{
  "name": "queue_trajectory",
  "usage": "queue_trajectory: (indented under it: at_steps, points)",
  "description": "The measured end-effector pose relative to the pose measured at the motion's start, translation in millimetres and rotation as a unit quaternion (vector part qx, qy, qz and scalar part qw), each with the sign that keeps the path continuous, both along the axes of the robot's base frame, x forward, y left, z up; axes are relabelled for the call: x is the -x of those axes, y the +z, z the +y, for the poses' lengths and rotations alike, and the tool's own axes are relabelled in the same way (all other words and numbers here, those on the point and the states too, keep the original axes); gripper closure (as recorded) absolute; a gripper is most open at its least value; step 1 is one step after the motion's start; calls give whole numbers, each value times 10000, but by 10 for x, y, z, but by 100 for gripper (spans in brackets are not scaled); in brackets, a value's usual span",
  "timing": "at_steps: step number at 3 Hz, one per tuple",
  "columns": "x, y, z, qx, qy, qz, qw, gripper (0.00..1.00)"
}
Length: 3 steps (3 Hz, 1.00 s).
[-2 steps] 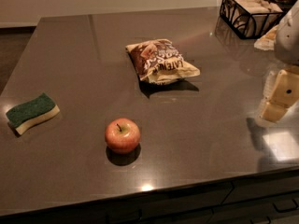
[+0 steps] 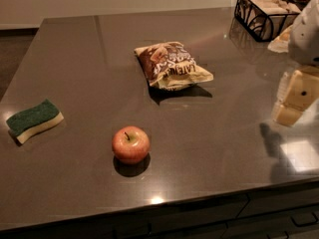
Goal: Move brown chip bag near apple
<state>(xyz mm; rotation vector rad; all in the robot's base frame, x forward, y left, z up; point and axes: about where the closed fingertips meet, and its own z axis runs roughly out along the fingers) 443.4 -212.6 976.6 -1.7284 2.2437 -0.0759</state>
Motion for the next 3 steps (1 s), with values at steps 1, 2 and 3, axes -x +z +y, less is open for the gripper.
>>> queue_trajectory:
  at_steps: [1,2,3]
  points:
    - [-232,-89,121,-227,-171,62,9996,0]
    - [-623,-246,271,-565,-682,-75,9960,0]
    - [-1032,-361,411,-920,-1263,-360,9871,0]
